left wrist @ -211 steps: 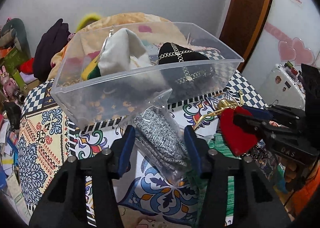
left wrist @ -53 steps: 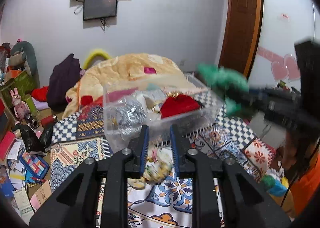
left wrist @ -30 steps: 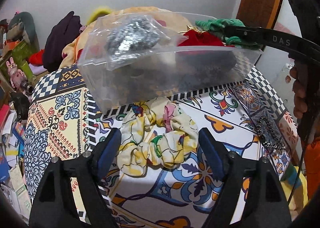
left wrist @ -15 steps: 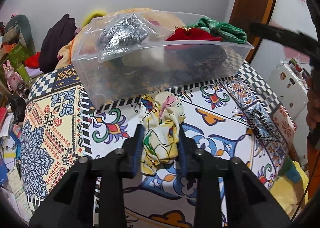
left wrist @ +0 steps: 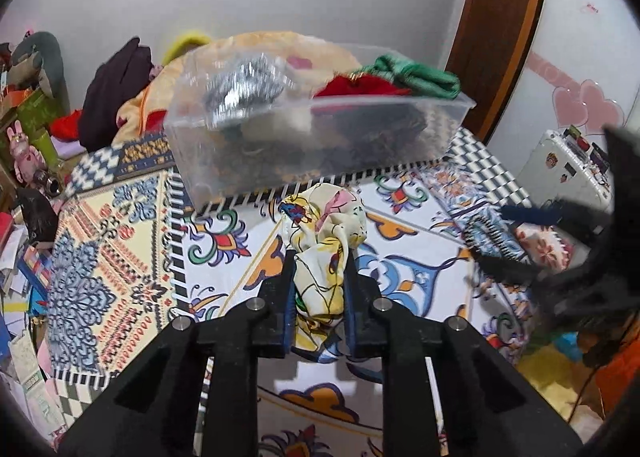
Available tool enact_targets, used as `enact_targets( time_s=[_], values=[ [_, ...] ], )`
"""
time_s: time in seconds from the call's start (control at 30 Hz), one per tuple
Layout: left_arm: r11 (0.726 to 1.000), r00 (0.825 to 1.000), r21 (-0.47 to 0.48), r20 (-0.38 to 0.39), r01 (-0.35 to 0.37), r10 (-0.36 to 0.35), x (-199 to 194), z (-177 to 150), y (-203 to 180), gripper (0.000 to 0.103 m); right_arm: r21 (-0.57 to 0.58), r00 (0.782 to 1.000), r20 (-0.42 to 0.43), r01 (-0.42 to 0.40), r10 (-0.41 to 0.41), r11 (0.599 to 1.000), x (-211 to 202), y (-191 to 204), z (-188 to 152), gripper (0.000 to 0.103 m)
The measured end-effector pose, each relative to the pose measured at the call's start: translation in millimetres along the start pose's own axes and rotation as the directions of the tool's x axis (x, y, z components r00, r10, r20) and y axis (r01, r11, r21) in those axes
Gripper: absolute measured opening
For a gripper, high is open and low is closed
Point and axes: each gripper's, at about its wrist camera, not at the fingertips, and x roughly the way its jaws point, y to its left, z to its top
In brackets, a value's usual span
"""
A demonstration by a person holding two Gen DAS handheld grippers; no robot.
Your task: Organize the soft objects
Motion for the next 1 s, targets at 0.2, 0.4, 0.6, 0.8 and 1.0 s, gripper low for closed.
enact_targets(
  time_s=[0.2,0.4,0.6,0.8,1.0],
  values=[
    [1.000,0.997,0.010,0.073,0.004,-0.004,-27.9,8.6,-8.1,0.019,-0.037,1.000,-0.015,0.007,-0.008,0.999,3.1,2.6,-4.7,0.053],
    [1.000,0.991,0.007,0.134,0.011,-0.012,-48.2,18.4,-12.1,0.019,-0.026,1.000,-0.003,-0.030,0.030,0.999,2.5,2.9,-4.8,0.023],
    [1.000,0.984,0.021,0.179,-0.008,0.004,-61.1,27.7,-14.0,0.019,-0.011,0.999,0.030,-0.036,0.036,0.999,-5.2,5.8,0.5,0.013],
    [1.000,0.973,0.023,0.230,-0.021,0.015,-69.4,43.1,-12.2,0.019,-0.020,0.989,0.140,-0.033,0.035,0.999,-32.3,11.4,23.7,0.013],
    [0.999,0.960,0.025,0.279,-0.038,0.029,-70.8,66.5,-8.8,0.019,-0.033,0.965,0.259,-0.030,0.038,0.999,-51.5,12.6,60.8,0.013]
  ],
)
